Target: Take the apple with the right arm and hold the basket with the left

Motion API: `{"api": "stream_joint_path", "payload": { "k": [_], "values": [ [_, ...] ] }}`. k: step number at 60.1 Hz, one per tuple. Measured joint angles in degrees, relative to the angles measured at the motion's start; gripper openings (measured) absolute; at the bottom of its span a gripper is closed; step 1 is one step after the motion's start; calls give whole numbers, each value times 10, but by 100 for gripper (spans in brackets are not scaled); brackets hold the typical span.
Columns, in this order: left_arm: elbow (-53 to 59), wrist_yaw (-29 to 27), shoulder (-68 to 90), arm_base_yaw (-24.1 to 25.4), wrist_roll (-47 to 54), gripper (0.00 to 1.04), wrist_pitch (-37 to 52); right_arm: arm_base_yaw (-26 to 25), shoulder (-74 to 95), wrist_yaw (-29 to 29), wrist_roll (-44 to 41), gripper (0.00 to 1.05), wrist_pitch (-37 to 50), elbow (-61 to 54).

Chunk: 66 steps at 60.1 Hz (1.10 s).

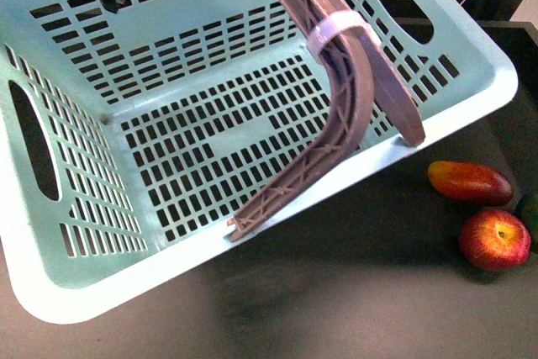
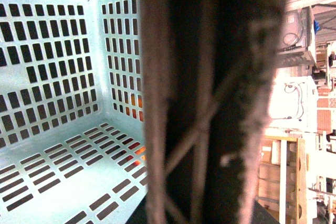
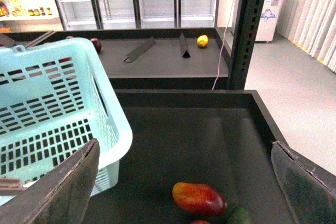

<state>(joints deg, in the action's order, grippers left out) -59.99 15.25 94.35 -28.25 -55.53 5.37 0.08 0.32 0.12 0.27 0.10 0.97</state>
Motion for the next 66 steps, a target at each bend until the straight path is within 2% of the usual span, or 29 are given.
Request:
{"api": "stream_joint_path", "payload": {
  "k": [8,49,51,54,56,59,66],
  "values": [
    [0,7,5,-16,8,5,7,0,0,0,0,96,0,0],
    [0,7,5,-16,13,5,8,0,0,0,0,96,0,0],
    [0,7,5,-16,13,5,8,4,9,14,3,96,-15,4],
    [0,7,5,-16,14,5,8,10,59,75,15,96,-114,43],
    [0,7,5,-16,13,5,8,-3,102,94,15,96,-168,64],
    [0,6,5,-16,14,5,8,-29,150,90,13,96,-210,76],
    [0,6,6,-16,16,5,8,-104,230,59,7,96,-192,69]
  ]
}}
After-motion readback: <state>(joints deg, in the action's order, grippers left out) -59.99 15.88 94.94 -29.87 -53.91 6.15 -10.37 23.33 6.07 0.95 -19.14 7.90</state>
